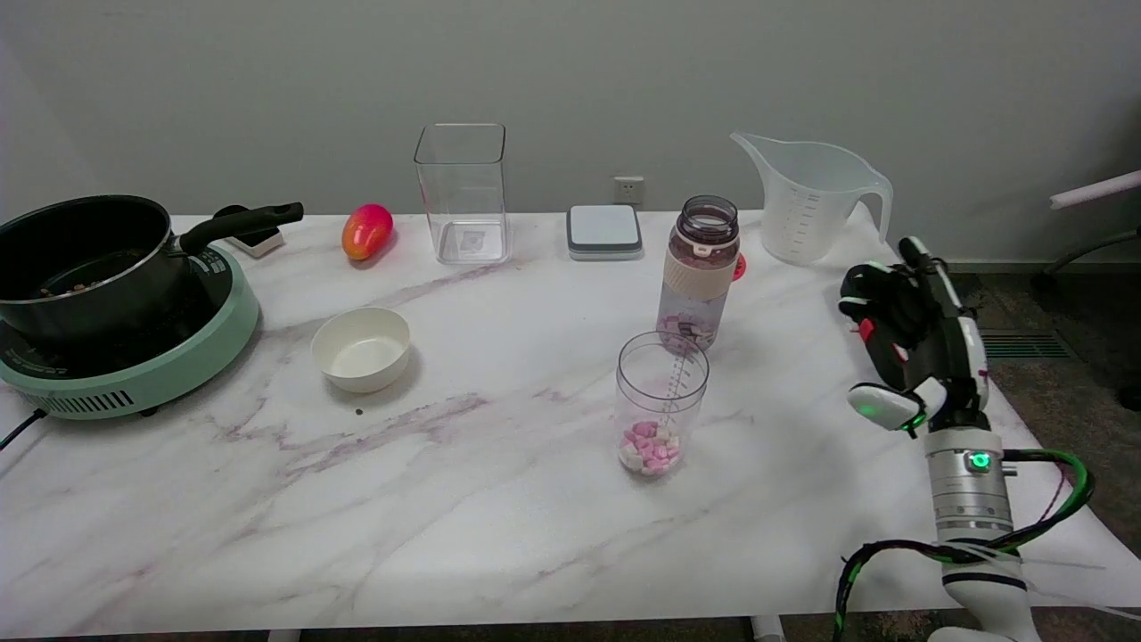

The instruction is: Pick up the measuring cup.

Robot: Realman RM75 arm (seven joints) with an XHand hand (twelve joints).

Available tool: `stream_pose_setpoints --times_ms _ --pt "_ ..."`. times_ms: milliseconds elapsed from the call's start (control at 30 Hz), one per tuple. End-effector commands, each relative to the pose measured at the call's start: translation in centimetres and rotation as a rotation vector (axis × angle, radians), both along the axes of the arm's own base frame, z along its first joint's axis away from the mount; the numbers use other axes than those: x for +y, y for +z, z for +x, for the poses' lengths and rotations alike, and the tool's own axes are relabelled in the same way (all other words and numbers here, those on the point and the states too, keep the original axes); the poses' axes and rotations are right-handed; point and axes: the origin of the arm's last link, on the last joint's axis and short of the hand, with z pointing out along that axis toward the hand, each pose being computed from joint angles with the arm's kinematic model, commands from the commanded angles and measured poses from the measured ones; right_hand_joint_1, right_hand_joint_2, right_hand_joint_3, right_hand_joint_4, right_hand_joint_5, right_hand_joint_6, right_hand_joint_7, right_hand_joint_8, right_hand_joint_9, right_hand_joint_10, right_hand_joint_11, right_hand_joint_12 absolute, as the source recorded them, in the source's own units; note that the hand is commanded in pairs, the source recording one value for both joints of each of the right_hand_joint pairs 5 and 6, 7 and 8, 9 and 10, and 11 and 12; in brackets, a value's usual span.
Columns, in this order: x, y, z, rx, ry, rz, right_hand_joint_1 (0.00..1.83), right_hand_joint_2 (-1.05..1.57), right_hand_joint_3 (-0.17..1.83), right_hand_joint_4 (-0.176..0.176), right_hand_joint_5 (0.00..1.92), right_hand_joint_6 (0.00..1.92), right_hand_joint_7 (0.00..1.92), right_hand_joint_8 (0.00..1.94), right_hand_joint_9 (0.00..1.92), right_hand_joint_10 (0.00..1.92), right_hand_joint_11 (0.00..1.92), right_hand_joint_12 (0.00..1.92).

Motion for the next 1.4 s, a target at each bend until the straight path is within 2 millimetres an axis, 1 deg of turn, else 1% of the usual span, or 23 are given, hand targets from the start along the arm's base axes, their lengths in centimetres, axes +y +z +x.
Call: stream_pose_setpoints --times_ms 33,100,200,267,467,600,833,967,1133,1400 --pt "0.4 -6.7 -3.0 0.043 -0.072 0.228 1.09 -0.62 0.82 0.0 0.2 0.2 0.54 0.54 0.52 0.52 0.69 0.69" --pt "0.7 -7.8 -3.4 0.04 -0.064 0.238 1.08 -0.58 0.79 0.0 0.2 0.2 0.54 0.54 0.51 0.51 0.68 0.68" --pt "1.5 -9.1 -4.1 0.031 -0.057 0.234 1.07 -0.55 0.79 0.0 0.2 0.2 0.51 0.51 0.48 0.48 0.67 0.67" --pt "2.4 -9.9 -4.8 0.03 -0.064 0.228 1.07 -0.53 0.8 0.0 0.2 0.2 0.5 0.5 0.48 0.48 0.66 0.66" --pt "3.8 -11.0 -6.2 0.089 -0.098 0.267 1.09 -0.51 0.84 0.0 0.23 0.23 0.51 0.51 0.48 0.48 0.66 0.66" --pt "4.3 -11.2 -6.2 0.104 -0.085 0.27 1.09 -0.49 0.88 0.0 0.25 0.25 0.51 0.51 0.49 0.49 0.65 0.65" --pt "3.4 -11.4 -6.1 0.123 -0.073 0.287 1.08 -0.49 0.93 0.0 0.25 0.25 0.51 0.51 0.49 0.49 0.64 0.64" --pt "2.8 -11.5 -6.0 0.1 -0.055 0.305 1.08 -0.5 1.0 0.0 0.25 0.25 0.51 0.51 0.48 0.48 0.62 0.62" --pt "2.1 -11.3 -6.2 0.084 -0.047 0.316 1.08 -0.52 1.05 0.0 0.24 0.24 0.51 0.51 0.48 0.48 0.61 0.61" --pt "0.8 -11.1 -5.9 0.095 -0.035 0.315 1.09 -0.54 1.06 0.0 0.23 0.23 0.51 0.51 0.47 0.47 0.6 0.6"
